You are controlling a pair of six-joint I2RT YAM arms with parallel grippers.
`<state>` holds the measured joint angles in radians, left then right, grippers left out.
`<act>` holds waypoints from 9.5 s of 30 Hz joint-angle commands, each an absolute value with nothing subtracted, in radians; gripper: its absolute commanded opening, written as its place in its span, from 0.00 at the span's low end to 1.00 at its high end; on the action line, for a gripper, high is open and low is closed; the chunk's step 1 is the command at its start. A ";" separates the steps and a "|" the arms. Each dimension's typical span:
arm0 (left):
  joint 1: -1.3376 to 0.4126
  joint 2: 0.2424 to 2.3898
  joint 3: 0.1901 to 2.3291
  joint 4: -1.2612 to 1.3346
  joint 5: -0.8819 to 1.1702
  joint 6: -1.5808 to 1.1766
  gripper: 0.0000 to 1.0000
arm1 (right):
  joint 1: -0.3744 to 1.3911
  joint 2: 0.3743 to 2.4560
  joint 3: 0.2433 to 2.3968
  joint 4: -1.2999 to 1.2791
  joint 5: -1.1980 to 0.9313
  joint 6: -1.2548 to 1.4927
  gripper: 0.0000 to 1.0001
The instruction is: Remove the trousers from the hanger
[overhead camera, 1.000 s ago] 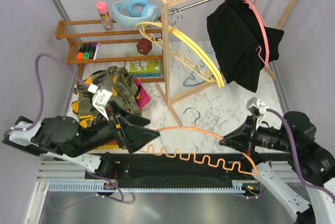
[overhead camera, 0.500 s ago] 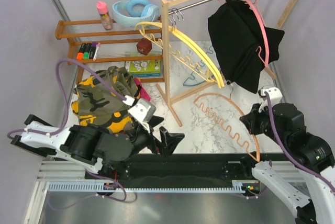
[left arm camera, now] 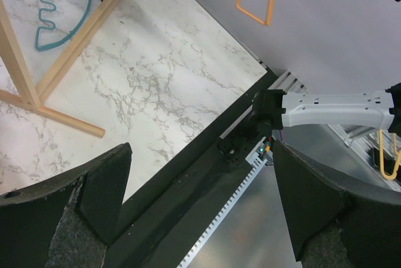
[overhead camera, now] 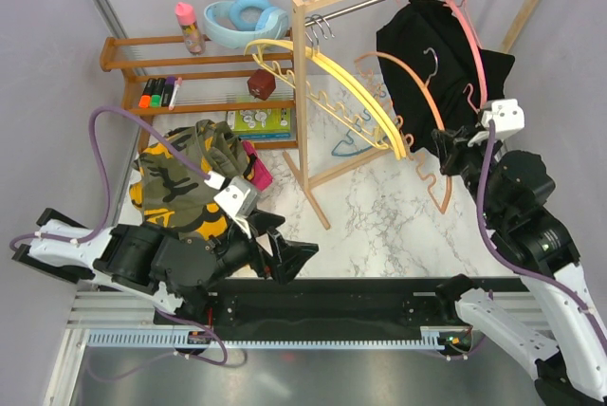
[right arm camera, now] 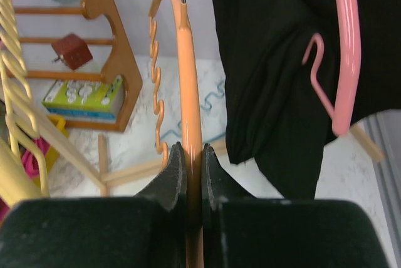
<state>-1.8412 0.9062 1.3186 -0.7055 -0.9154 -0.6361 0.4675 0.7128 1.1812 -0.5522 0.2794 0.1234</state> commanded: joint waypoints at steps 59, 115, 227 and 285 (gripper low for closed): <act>-1.638 1.173 1.124 -0.664 -0.732 -0.666 0.82 | 0.469 0.963 1.379 -0.250 0.185 0.161 0.70; -1.493 0.816 0.747 -0.321 -0.592 -0.663 0.56 | 0.525 1.434 0.662 0.549 0.431 0.627 0.50; -1.491 0.819 0.854 -0.359 -0.420 -0.704 0.84 | 0.232 1.090 0.448 0.216 -0.555 0.778 0.00; -1.264 1.376 0.670 0.939 -0.158 -0.933 0.60 | 0.339 0.252 0.621 -0.922 -0.994 0.563 0.00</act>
<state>-1.2655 1.3525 0.6670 0.7456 -0.1543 -0.8944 0.3313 0.2646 0.5865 -0.9283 -0.9543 0.5682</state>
